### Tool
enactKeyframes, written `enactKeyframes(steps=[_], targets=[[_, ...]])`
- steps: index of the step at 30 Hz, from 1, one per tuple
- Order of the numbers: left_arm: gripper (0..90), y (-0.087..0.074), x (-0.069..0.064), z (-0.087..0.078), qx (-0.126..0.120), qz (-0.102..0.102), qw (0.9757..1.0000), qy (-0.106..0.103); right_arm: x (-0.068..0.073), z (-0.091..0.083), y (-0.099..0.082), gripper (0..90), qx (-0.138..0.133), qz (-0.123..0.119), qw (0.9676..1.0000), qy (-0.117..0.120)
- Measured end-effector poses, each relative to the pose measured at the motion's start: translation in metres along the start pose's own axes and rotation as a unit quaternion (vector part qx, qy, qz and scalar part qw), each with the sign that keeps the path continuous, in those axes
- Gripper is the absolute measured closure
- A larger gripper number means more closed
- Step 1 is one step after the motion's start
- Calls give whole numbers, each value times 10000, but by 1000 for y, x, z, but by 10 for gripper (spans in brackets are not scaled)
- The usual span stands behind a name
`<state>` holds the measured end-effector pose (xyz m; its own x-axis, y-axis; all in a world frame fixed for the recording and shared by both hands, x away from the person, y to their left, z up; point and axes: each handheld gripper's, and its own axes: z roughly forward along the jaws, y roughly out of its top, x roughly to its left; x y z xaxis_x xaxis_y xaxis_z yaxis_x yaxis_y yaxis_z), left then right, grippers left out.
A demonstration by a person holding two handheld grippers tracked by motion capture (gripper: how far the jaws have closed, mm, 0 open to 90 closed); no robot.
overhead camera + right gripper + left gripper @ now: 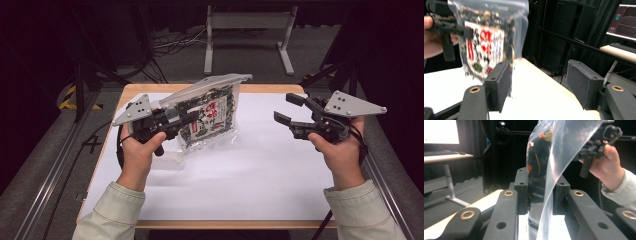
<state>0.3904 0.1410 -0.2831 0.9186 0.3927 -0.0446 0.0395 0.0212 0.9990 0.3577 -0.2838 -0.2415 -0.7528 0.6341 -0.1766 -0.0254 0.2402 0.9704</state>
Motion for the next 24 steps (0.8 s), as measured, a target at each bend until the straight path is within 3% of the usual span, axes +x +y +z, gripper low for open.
enactKeyframes(steps=[13,20,24], targets=[[720,12,15,-23,-140,101,9991,394,-2,1,-33,363,234,194,9995,33],[720,16,24,-33,-144,95,9977,656,-5,-9,-53,360,167,422,9990,5],[720,17,28,-37,-81,116,9971,746,-3,-12,-65,349,269,383,9989,-34]])
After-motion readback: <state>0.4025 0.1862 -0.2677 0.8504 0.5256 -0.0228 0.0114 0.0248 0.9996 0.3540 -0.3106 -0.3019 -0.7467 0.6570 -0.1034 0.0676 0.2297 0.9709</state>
